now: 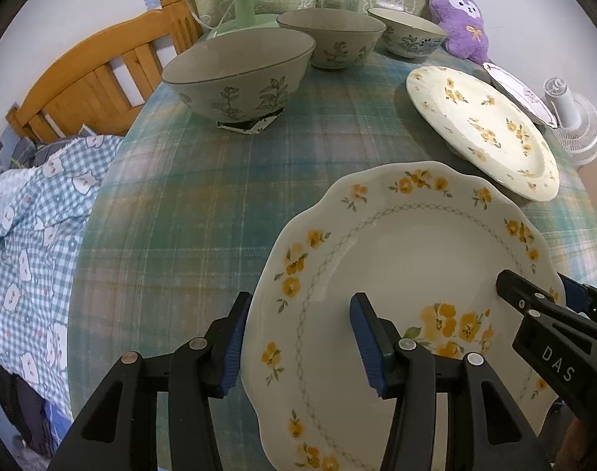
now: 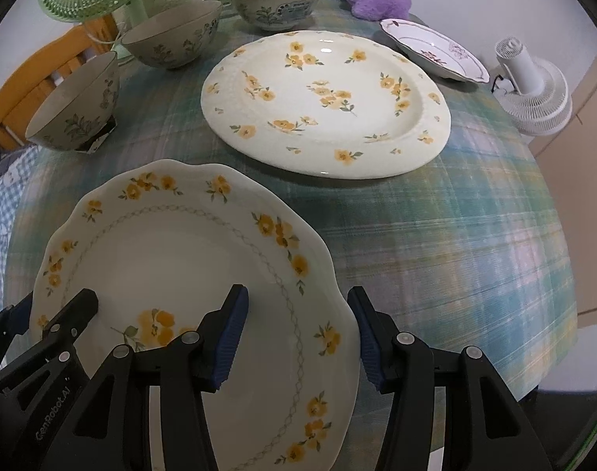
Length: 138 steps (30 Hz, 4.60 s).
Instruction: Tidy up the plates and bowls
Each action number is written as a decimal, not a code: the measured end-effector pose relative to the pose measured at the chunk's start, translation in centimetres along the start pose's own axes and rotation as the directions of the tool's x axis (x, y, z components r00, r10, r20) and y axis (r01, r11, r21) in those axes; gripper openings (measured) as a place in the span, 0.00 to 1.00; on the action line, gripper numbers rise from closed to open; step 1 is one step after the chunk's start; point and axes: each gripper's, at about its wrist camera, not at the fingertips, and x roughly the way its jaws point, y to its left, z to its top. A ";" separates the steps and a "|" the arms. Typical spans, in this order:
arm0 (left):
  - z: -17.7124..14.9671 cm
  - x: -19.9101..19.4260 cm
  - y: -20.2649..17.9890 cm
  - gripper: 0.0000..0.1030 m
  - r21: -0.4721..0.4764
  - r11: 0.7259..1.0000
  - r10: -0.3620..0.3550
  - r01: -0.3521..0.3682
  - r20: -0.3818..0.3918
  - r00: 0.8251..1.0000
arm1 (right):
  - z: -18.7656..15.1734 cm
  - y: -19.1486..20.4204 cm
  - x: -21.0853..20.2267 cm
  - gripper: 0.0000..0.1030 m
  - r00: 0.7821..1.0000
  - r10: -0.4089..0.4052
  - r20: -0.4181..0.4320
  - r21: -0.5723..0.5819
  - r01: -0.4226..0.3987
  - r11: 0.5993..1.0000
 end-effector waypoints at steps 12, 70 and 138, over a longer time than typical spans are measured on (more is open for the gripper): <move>-0.1 -3.2 -2.3 0.50 -0.036 0.999 0.013 -0.012 0.041 0.999 | 1.1 -2.4 -2.8 0.54 0.999 0.020 0.039 -0.059 -0.018 0.998; 2.8 0.1 -24.0 0.50 0.039 0.997 -0.064 0.063 0.018 0.998 | 3.7 -24.9 0.6 0.54 0.999 -0.051 0.005 0.026 0.051 0.998; 4.9 -8.0 -18.9 0.77 0.065 0.998 -0.003 -0.013 0.242 0.970 | 4.6 -19.1 -9.3 0.69 0.969 0.046 0.243 -0.009 -0.046 0.999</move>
